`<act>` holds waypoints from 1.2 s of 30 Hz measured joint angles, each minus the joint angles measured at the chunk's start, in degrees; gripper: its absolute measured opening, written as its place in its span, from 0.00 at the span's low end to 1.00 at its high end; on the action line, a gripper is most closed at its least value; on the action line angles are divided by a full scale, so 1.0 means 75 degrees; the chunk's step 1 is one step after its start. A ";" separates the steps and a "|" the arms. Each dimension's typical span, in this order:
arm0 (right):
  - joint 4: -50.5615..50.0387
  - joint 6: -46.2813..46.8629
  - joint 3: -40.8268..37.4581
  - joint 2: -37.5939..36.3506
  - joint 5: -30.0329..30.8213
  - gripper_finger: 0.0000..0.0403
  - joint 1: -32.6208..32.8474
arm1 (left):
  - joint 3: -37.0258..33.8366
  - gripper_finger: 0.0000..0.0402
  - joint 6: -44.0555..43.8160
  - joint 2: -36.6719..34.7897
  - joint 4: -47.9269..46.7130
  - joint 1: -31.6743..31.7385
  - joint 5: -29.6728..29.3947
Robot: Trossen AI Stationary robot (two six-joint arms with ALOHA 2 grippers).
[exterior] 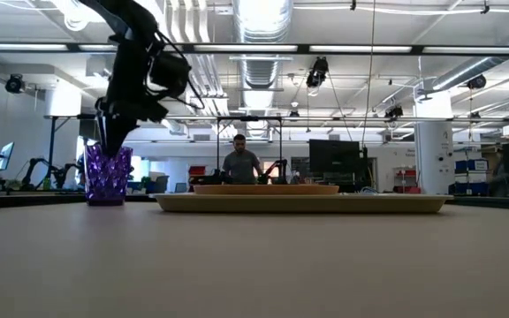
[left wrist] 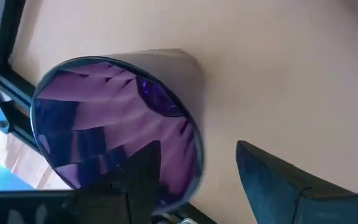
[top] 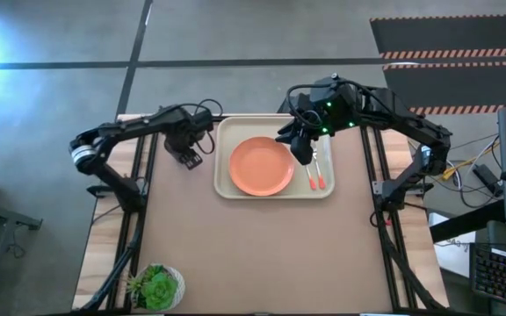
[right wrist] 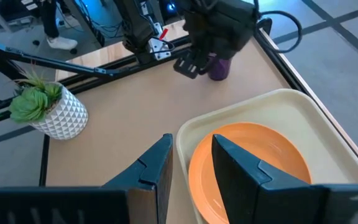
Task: Pick and place plate/cup/fork/spoon on tray
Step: Put the violet cup in the top-left corner of the white tray
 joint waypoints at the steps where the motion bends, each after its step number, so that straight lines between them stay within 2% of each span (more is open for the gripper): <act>1: 0.0000 0.0000 0.0000 0.0000 0.0000 0.25 0.0000 | 0.0000 0.48 0.0004 0.0096 -0.0001 0.0079 -0.0006; 4: 0.0000 0.0006 0.0000 0.0000 0.0004 0.25 0.0000 | -0.0009 0.47 0.0058 0.0340 0.0010 0.0209 -0.0075; 6: 0.0000 0.0005 0.0000 0.0000 0.0015 0.25 0.0000 | -0.0009 0.43 0.0077 0.0427 0.0032 0.0220 -0.0140; 8: 0.0000 0.0000 0.0000 0.0000 0.0015 0.25 0.0000 | 0.0004 0.34 0.0252 0.0440 0.0035 0.0217 -0.0241; 11: 0.0000 0.0000 0.0005 0.0000 0.0018 0.25 0.0000 | 0.0009 0.11 0.0391 0.0256 0.0155 0.0174 -0.0406; 12: 0.0002 0.0000 0.0008 0.0000 0.0020 0.25 0.0000 | 0.0014 0.06 0.0381 0.0181 0.0184 0.0174 -0.0395; 14: 0.0002 0.0000 0.0009 0.0000 0.0021 0.25 0.0000 | 0.0025 0.02 0.0399 -0.0002 0.0232 0.0168 -0.0366; 20: 0.0004 0.0017 0.0009 0.0000 0.0087 0.25 -0.0003 | 0.0511 0.00 0.0398 -0.0517 0.0476 0.0068 -0.0235; 27: 0.0003 0.0276 0.0009 0.0000 0.0088 0.25 -0.0003 | 0.2015 0.00 0.0807 -0.0560 0.0797 0.0069 -0.0072; 32: 0.0006 0.0446 0.0009 0.0000 0.0088 0.25 -0.0003 | 0.3155 0.00 0.1241 0.0223 0.1047 0.0165 0.0892; 36: 0.0012 0.0702 0.0009 0.0000 0.0091 0.25 -0.0003 | 0.3820 0.00 0.1595 0.1213 0.1048 0.0171 0.1062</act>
